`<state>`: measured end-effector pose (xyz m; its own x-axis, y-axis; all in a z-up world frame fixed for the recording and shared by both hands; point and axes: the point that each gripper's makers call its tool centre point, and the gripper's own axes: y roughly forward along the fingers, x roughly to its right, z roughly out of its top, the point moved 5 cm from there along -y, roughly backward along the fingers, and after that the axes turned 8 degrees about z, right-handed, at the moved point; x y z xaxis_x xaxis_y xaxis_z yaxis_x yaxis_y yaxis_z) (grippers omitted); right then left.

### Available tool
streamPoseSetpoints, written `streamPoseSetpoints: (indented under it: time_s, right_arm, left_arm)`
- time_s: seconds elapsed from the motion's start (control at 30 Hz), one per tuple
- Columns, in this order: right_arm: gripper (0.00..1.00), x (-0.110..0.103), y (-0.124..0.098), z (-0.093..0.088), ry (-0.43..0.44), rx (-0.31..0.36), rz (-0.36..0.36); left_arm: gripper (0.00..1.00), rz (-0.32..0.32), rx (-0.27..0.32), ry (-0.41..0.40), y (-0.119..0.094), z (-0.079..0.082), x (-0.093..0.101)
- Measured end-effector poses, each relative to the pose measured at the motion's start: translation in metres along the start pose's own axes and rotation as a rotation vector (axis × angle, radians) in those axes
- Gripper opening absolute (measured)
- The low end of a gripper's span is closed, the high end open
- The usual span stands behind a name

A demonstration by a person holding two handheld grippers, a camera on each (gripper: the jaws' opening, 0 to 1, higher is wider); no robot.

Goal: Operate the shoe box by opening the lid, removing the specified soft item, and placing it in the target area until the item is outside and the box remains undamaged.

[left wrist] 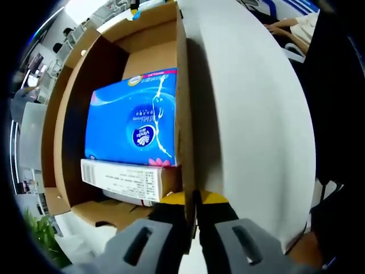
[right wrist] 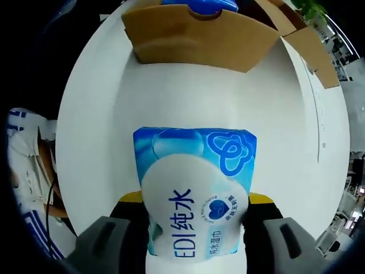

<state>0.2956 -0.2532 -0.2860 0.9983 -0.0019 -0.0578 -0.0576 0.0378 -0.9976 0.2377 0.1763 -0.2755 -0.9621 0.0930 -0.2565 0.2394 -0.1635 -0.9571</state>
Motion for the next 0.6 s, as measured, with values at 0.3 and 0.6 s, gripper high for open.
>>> streamPoseSetpoints:
  time_s: [0.3,0.6]
  right_arm:
    - [0.77,0.004,-0.009,-0.001,0.012,0.005,-0.076]
    - [0.75,-0.006,-0.024,0.001,0.063,0.044,-0.106]
  left_arm:
    - [0.04,0.002,0.002,0.003,0.0,0.0,0.0]
    - [0.04,0.004,0.003,0.012,-0.001,-0.001,-0.001]
